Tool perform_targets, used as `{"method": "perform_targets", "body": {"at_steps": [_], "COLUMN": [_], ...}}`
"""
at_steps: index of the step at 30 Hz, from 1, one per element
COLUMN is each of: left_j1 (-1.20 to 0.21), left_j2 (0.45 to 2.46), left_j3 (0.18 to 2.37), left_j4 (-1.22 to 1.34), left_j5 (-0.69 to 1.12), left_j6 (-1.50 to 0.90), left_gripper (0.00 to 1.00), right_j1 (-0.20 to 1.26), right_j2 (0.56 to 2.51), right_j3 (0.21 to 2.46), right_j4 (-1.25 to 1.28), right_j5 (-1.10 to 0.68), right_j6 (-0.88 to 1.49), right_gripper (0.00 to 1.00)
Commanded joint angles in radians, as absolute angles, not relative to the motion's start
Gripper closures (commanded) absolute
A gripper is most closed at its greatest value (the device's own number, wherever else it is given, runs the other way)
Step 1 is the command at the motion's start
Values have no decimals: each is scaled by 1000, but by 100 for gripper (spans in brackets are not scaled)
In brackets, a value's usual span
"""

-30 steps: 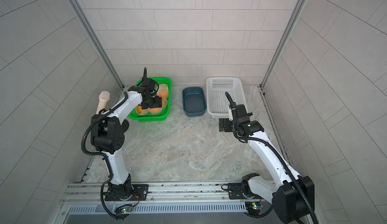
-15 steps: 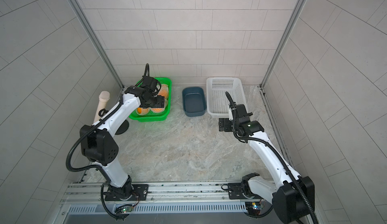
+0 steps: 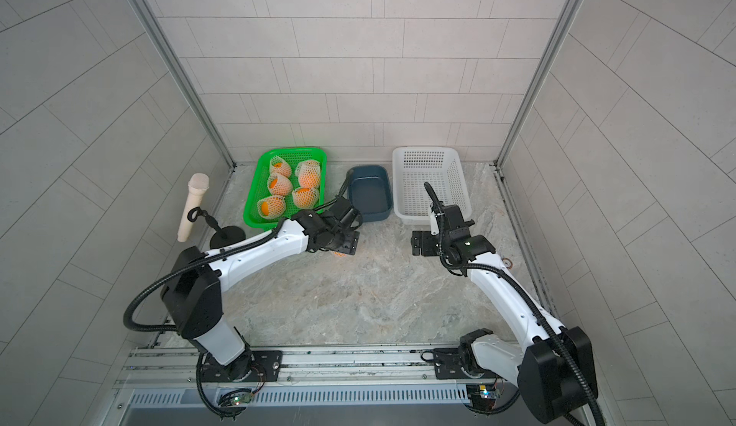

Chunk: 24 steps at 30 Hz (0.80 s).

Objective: Remove foam nets from oranges
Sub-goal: Place the orange at the center of the board.

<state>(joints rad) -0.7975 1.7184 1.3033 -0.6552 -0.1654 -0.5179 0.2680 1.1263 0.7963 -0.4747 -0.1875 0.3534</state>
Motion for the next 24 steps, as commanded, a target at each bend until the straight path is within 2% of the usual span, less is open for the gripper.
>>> {"method": "perform_targets", "body": {"at_steps": [1,4,12,24], "left_j1": [-837,-839,-839,-839], "left_j2": [1767,1814,1941,1937], "left_j3": [1266,1240,1275,1272], "left_j4": [-495,-393,-336,-334], "left_j5": [-222,-150,-86,-88], "left_j6": [-578,-539,-426,-429], "left_gripper": [29,29,27,4], "right_j1": [281,282,282,282], "right_j2": [1100,1092,1072,1080], "right_j3": [730,713,691,702], "right_j4": [-391,-396,-402,-396], "right_j5": [-184,-177,-165,-177], "right_j6": [389,393,393,391], "right_gripper": [6,6,6,6]}}
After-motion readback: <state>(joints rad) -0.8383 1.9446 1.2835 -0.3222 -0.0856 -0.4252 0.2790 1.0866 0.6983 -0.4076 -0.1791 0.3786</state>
